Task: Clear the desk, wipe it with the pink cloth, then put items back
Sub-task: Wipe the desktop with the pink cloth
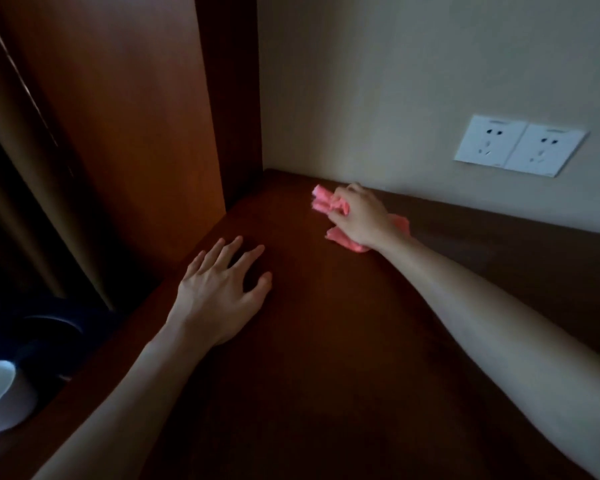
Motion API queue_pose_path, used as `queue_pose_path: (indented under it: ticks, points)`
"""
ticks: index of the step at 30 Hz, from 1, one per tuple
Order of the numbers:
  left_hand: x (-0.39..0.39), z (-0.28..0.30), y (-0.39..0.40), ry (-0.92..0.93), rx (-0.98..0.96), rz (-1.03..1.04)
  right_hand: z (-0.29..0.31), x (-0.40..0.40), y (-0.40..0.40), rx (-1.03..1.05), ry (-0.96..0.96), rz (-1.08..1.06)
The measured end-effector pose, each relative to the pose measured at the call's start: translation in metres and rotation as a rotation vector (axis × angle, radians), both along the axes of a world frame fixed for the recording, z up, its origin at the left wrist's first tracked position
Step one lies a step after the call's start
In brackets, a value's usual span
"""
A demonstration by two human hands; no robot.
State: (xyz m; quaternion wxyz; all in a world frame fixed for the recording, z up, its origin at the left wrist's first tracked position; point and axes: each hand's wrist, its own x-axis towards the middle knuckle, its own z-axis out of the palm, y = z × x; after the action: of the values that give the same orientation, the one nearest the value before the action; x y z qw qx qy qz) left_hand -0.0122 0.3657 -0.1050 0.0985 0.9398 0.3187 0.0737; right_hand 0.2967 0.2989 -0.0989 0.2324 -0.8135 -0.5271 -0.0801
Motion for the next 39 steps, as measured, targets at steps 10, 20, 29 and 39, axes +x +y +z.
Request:
queue_pose_path:
  ticks: [10, 20, 29, 39]
  points:
    - [0.0, 0.003, -0.001, -0.006, -0.012, 0.006, 0.003, 0.033, 0.037, -0.007, -0.018, -0.075]
    - [-0.001, 0.005, -0.009, 0.054, -0.009, 0.01, 0.002, -0.152, -0.146, 0.067, 0.061, 0.358]
    - [-0.005, 0.015, -0.028, 0.015, 0.009, -0.024, 0.009, -0.107, -0.125, 0.073, 0.018, 0.207]
    - [0.0, 0.007, -0.005, -0.009, -0.021, 0.025, 0.013, 0.021, 0.041, 0.014, 0.017, -0.152]
